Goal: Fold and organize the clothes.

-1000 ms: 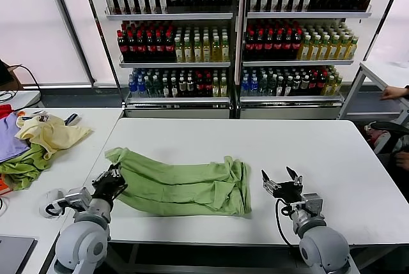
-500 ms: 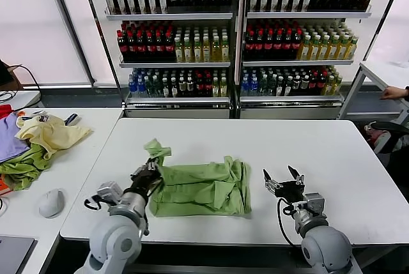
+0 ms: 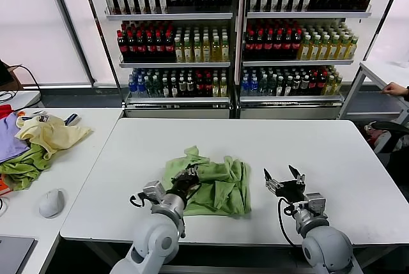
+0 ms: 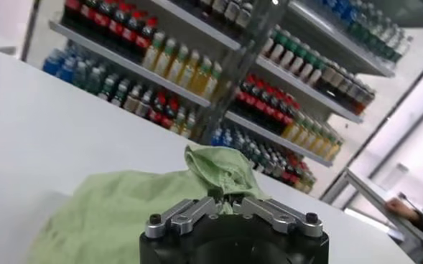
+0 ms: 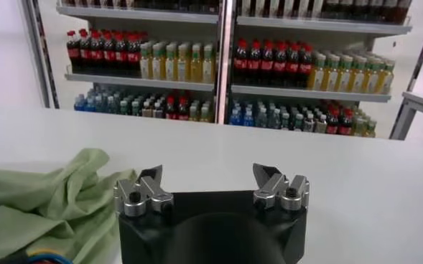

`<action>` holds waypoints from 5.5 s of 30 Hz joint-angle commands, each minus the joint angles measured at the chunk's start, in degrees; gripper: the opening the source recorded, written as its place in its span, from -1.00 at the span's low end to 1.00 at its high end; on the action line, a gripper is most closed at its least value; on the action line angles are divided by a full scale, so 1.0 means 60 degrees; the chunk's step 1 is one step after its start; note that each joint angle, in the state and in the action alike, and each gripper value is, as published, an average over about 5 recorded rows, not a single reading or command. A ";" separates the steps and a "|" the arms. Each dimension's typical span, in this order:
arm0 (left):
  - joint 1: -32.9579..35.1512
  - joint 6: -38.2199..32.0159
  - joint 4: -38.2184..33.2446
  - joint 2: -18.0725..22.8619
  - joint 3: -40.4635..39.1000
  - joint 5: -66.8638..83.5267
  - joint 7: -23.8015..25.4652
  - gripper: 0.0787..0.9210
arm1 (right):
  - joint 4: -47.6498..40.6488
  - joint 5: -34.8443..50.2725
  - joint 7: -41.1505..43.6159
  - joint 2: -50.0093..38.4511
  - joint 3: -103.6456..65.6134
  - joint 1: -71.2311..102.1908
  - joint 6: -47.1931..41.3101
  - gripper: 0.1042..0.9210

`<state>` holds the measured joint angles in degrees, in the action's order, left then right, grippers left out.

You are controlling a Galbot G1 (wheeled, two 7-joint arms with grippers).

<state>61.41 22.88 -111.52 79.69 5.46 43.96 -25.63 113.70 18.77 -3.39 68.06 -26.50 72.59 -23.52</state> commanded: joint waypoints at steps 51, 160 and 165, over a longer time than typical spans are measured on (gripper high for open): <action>0.1065 -0.0025 0.1517 -0.0832 0.0729 -0.3237 0.0489 0.62 | 0.0250 -0.0171 0.0020 0.0161 0.0083 0.0111 0.0130 0.76; 0.0672 -0.2125 0.0333 -0.0410 0.0343 -0.5450 0.1283 0.76 | -0.2607 -0.0133 -0.1202 0.1922 0.1893 -0.2087 -0.0420 0.76; 0.1359 -0.2298 0.0016 -0.0429 0.0423 -0.5862 0.1282 0.77 | -0.3286 -0.0477 -0.1350 0.2200 0.2051 -0.2408 -0.0449 0.76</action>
<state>59.10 11.33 -103.94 81.58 2.46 13.64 -18.14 104.07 18.87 -9.27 76.84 -18.83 63.03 -25.51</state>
